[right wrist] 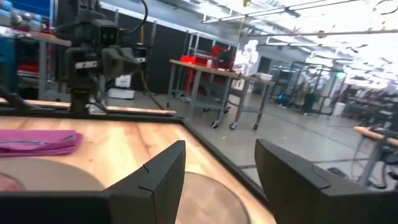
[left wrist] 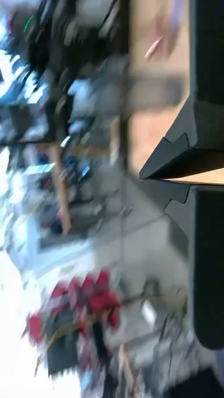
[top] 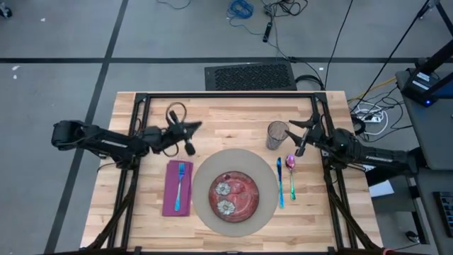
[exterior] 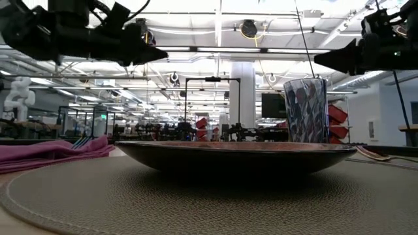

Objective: Set table place
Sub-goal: Return to Home Position

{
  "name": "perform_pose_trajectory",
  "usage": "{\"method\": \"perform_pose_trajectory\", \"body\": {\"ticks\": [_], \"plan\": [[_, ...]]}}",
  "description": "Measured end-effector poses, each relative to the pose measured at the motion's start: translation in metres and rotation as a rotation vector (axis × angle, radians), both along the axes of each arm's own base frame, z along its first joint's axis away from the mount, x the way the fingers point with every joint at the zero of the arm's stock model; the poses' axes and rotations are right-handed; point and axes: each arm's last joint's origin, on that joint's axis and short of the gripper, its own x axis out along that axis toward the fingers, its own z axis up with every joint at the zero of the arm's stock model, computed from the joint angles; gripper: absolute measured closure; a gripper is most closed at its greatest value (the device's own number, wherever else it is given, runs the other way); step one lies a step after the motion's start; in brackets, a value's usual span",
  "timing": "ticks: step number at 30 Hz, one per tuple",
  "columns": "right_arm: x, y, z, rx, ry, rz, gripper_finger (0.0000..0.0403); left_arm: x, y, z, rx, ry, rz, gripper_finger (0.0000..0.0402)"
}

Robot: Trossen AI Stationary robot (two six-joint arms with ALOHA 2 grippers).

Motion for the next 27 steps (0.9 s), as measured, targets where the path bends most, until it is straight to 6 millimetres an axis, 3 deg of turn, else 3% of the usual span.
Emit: {"method": "perform_pose_trajectory", "body": {"ticks": [4, 8, 11, 17, 22, 27], "plan": [[-0.001, -0.002, 0.001, 0.005, -0.012, -0.024, 0.0222, 0.001, 0.022, 0.02, 0.009, -0.1, 0.09, 0.0402], [0.0, -0.003, -0.004, 0.051, 0.023, -0.02, 0.0222, -0.004, 0.029, 0.024, -0.035, 0.197, 0.13, 0.0402], [0.0, -0.003, -0.008, 0.073, 0.059, -0.019, 0.0222, -0.021, 0.022, 0.027, -0.101, 0.319, 0.149, 0.0402], [0.0, -0.003, -0.009, 0.079, 0.059, -0.018, 0.0222, -0.069, -0.007, 0.039, -0.11, 0.144, 0.064, 0.0402], [0.0, -0.003, -0.008, 0.095, 0.051, -0.016, 0.0222, -0.098, -0.02, 0.017, -0.126, 0.041, 0.093, 0.0402], [0.0, -0.003, -0.008, 0.1, 0.047, -0.014, 0.0222, -0.099, -0.029, -0.024, -0.159, 0.108, 0.087, 0.0402]]}}
